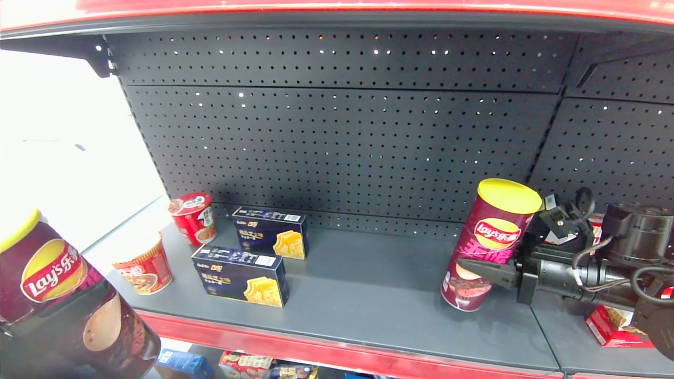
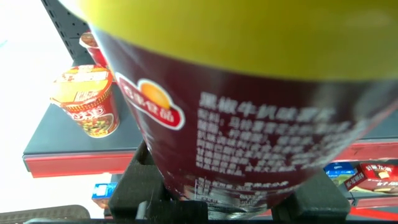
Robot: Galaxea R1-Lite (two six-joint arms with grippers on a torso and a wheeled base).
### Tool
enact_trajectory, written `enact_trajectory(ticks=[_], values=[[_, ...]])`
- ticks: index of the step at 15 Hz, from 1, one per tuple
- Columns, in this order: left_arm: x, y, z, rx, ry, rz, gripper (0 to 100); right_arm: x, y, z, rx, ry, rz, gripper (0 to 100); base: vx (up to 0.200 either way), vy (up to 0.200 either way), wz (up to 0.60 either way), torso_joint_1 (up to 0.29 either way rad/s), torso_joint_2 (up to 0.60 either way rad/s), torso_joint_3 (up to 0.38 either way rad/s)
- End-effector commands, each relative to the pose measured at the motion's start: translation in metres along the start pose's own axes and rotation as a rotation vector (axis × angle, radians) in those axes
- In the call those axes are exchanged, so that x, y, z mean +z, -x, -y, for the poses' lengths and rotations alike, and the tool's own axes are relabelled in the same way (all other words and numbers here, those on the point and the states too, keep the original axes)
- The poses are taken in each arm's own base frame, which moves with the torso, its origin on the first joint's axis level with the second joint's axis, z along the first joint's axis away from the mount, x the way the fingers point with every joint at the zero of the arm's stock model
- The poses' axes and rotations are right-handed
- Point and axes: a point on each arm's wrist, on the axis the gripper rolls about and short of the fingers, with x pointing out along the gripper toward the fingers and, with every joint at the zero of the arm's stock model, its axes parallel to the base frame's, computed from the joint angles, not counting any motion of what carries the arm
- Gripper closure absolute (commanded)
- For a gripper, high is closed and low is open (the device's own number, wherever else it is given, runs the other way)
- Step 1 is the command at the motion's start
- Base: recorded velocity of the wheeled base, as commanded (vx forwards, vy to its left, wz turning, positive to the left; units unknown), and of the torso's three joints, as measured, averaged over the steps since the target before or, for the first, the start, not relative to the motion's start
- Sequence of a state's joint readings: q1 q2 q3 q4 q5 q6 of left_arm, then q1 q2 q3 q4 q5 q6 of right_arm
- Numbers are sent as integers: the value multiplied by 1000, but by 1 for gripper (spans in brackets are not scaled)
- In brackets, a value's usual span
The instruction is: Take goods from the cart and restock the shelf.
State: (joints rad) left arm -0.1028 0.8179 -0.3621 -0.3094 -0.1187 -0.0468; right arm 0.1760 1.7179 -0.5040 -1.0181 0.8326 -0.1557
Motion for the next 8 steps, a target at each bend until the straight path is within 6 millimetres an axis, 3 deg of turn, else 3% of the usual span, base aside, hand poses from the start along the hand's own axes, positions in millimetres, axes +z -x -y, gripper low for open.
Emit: enact_trajectory(ticks=[1, 8], values=[[0, 0, 0, 1, 1, -1, 100, -1, 0, 0, 1, -1, -1, 100, 0, 0, 0, 0, 0, 0], [0, 0, 0, 1, 1, -1, 100, -1, 0, 0, 1, 1, -2, 100, 0, 0, 0, 0, 0, 0]])
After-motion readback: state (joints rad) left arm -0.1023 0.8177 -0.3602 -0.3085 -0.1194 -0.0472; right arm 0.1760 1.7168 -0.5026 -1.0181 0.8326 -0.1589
